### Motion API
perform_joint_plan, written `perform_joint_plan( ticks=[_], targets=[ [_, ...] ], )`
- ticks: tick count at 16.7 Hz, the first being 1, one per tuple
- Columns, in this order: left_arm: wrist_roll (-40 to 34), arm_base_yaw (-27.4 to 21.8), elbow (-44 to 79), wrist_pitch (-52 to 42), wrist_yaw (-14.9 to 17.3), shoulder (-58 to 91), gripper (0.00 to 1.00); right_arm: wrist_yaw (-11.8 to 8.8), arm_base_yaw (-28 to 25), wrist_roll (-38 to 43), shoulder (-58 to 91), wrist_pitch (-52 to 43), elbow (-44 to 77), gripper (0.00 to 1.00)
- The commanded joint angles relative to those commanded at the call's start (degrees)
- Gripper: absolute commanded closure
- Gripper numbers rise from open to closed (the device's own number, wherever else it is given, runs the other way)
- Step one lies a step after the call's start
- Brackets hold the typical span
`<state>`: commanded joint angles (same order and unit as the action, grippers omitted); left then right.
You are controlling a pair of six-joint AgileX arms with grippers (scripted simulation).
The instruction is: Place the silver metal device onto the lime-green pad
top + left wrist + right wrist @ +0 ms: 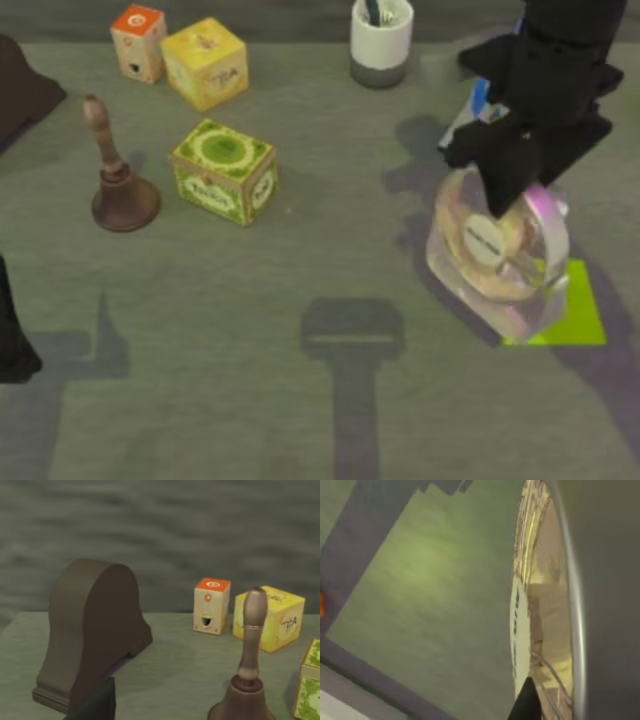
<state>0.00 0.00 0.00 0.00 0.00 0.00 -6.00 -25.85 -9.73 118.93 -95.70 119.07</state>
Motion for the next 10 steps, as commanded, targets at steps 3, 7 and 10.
perform_joint_plan(
  ticks=[3,7,10],
  targets=[
    [0.0,0.0,0.0,0.0,0.0,0.0,0.0,0.44,2.38,-20.4,-4.64,3.35,-6.11,1.0],
    [0.0,0.0,0.0,0.0,0.0,0.0,0.0,2.3,5.39,-42.7,-9.54,8.27,-14.22,1.0],
    [0.0,0.0,0.0,0.0,0.0,0.0,0.0,4.07,7.22,-54.41,-12.11,11.62,-19.42,1.0]
  ],
)
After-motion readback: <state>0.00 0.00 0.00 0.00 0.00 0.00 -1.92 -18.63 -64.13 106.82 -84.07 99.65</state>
